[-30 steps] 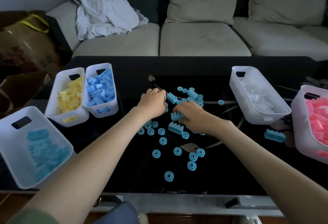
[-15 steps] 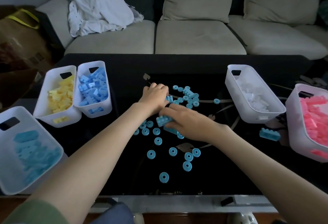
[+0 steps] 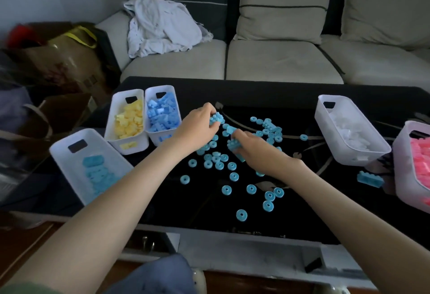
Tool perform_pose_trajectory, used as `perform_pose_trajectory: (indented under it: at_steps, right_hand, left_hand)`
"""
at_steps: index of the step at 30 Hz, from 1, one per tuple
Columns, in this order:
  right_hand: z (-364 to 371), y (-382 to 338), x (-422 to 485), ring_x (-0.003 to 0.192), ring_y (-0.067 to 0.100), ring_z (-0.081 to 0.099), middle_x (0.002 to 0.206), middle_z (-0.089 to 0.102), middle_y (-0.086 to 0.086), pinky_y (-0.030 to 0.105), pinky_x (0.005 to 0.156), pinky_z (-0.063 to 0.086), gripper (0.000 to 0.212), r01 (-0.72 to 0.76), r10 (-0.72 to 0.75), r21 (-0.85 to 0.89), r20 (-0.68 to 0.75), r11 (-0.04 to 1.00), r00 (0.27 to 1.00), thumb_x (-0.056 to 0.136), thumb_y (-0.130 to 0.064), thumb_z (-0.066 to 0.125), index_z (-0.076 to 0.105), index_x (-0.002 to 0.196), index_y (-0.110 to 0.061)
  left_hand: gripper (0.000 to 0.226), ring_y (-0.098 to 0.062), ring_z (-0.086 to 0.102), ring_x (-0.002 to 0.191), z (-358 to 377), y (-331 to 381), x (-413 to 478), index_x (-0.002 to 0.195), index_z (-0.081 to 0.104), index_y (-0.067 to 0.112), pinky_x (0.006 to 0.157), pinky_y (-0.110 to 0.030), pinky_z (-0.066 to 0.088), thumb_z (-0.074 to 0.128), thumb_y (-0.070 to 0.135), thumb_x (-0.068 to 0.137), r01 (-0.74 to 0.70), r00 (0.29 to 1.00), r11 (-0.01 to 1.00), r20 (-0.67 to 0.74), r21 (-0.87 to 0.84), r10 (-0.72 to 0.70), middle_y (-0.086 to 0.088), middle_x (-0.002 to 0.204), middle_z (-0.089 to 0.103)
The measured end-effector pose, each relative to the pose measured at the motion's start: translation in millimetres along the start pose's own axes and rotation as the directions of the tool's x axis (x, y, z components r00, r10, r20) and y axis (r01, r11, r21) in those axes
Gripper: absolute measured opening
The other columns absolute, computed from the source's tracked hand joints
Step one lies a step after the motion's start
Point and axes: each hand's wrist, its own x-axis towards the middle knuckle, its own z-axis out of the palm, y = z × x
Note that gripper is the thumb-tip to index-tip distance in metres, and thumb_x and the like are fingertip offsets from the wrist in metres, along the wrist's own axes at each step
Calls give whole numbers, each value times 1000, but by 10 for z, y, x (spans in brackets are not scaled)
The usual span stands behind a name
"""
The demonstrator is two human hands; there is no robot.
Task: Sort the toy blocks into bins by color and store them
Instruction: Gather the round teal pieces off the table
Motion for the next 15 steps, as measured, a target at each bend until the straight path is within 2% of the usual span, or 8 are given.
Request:
perform_pose_trajectory:
  at_steps: [2,5,8,11,13,15]
  right_hand:
    - [-1,-200,92,67,4,51,93,49,-8,14,54,38,16,36,-30,107,-53,994,998,97,-22,46,40,112,-21]
    - [101,-669,262,67,4,47,85,46,-11,16,55,35,17,165,-151,176,-92,970,984,95,-18,49,41,110,-17]
    - [288,-1172,428,81,15,46,97,48,-1,20,63,30,23,297,-285,179,-86,938,955,94,-12,50,42,116,-10]
    - [511,-1707,577,96,20,48,114,49,10,30,82,39,29,359,-364,164,2,919,931,96,-14,47,39,123,-9]
    - [633,-1949,651,98,21,48,117,48,11,34,81,39,29,369,-380,169,40,914,924,97,-14,46,38,124,-9]
    - [760,-2134,720,102,27,49,117,47,15,38,82,41,29,379,-391,123,94,917,916,97,-13,44,38,125,-7]
  left_hand:
    - [20,-9,53,86,-212,-118,-162,110,49,17,67,-21,37,52,27,93,35,999,999,7,7,-35,5,101,56]
    - [21,-13,54,91,-623,-386,-516,110,52,18,65,-21,35,56,26,91,153,987,987,34,51,-155,2,107,60]
    - [26,-27,58,102,-1008,-690,-853,111,53,13,72,-32,40,59,26,89,325,942,917,10,229,-336,-9,111,62]
    - [26,-29,58,104,-1319,-1035,-1198,110,57,10,84,-35,46,59,25,88,491,849,785,-5,377,-528,-13,113,62]
    - [27,-25,58,102,-1405,-1179,-1344,111,59,9,84,-33,47,59,24,88,552,803,756,19,351,-595,-10,116,62]
    - [27,-22,57,97,-1444,-1243,-1467,110,58,11,80,-32,45,61,27,88,576,787,763,54,294,-615,-9,113,61]
